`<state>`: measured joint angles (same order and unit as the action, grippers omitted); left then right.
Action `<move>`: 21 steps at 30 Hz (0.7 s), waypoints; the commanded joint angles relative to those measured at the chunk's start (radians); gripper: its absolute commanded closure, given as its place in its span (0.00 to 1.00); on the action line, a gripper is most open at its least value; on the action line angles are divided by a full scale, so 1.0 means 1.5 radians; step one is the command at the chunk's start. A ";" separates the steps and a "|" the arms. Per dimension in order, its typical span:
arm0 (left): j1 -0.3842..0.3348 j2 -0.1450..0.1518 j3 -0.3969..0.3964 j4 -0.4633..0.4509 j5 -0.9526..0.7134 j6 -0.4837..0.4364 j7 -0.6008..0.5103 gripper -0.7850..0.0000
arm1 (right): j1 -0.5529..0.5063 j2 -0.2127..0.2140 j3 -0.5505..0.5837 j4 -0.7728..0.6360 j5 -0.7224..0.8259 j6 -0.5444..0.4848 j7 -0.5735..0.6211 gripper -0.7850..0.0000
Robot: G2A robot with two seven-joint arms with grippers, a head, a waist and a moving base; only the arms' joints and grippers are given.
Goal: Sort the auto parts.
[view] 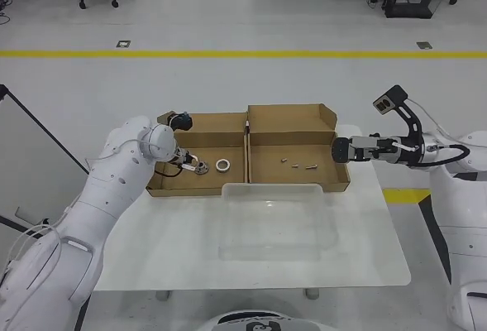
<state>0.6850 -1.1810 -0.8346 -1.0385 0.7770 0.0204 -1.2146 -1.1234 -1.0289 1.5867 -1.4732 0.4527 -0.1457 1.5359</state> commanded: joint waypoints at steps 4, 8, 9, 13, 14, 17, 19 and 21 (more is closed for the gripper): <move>0.002 0.000 0.000 0.000 0.000 0.000 0.004 1.00 | 0.000 0.000 0.000 0.000 0.000 0.000 0.000 0.00; 0.009 0.000 -0.002 0.022 0.017 0.013 0.021 1.00 | 0.000 0.000 0.000 0.000 0.000 0.000 0.000 0.00; 0.010 -0.001 -0.001 0.031 0.014 0.014 0.020 1.00 | 0.000 0.000 0.000 0.000 0.000 0.000 0.000 0.00; 0.004 -0.008 0.008 0.071 0.013 0.019 0.026 1.00 | 0.000 0.000 0.000 0.000 0.000 0.000 0.000 0.00; 0.001 -0.011 0.012 0.082 0.015 0.021 0.027 1.00 | 0.000 0.000 0.000 0.000 0.000 0.000 0.000 0.00; -0.007 -0.019 0.023 0.106 0.010 0.020 0.032 1.00 | 0.000 0.000 0.000 0.000 0.000 0.000 0.000 0.00; -0.014 -0.025 0.030 0.123 0.010 0.021 0.033 1.00 | 0.000 0.000 0.000 0.000 0.000 0.000 0.000 0.00; -0.022 -0.030 0.037 0.140 0.014 0.025 0.033 1.00 | 0.000 0.000 0.000 0.000 0.000 0.000 0.000 0.00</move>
<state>0.6573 -1.2233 -0.7840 -0.8406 0.7934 0.0543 -1.1652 -1.1234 -1.0289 1.5867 -1.4732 0.4527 -0.1457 1.5359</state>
